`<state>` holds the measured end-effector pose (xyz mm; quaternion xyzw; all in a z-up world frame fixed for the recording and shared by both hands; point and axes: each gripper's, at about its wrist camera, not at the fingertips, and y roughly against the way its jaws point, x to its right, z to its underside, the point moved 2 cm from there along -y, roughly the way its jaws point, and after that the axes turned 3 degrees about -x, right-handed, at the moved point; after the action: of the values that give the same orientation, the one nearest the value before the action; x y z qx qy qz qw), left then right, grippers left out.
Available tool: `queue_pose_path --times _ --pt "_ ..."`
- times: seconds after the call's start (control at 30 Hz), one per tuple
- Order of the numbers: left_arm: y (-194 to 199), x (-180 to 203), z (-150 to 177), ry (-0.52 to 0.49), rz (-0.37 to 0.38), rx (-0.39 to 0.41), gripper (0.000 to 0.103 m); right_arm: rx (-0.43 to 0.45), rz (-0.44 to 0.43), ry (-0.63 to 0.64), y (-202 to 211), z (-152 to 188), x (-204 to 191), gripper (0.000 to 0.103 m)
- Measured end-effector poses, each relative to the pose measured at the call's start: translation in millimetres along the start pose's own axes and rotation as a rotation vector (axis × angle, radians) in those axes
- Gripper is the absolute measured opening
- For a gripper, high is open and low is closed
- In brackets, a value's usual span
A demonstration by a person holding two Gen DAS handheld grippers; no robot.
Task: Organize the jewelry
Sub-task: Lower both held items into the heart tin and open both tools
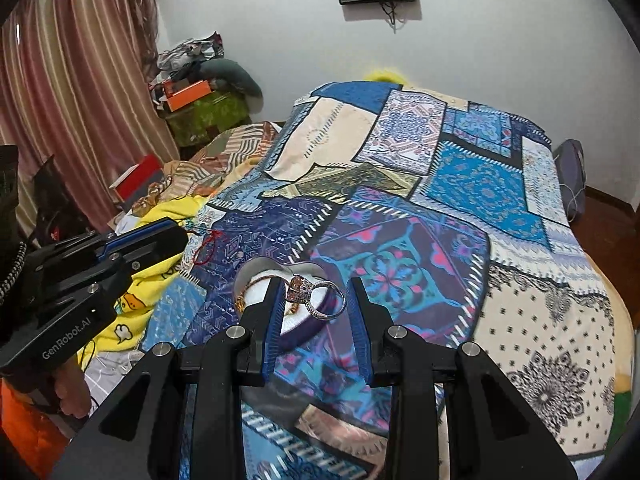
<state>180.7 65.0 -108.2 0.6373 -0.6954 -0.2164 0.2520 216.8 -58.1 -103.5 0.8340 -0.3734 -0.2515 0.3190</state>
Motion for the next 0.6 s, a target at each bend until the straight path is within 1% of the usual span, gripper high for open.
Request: queue_pose_path --times 0.17,0.6 --pt "-12.8 -9.8 3.5 0.022 0.013 -0.014 0.007 -0.026 -0.01 0.006 -16.2 -1.7 -3.4 0.028" --pt "-51.2 -29.4 17.7 0.073 0.06 -0.083 0.007 -0.108 -0.025 0.019 -59.2 1.2 -7.6 0.028"
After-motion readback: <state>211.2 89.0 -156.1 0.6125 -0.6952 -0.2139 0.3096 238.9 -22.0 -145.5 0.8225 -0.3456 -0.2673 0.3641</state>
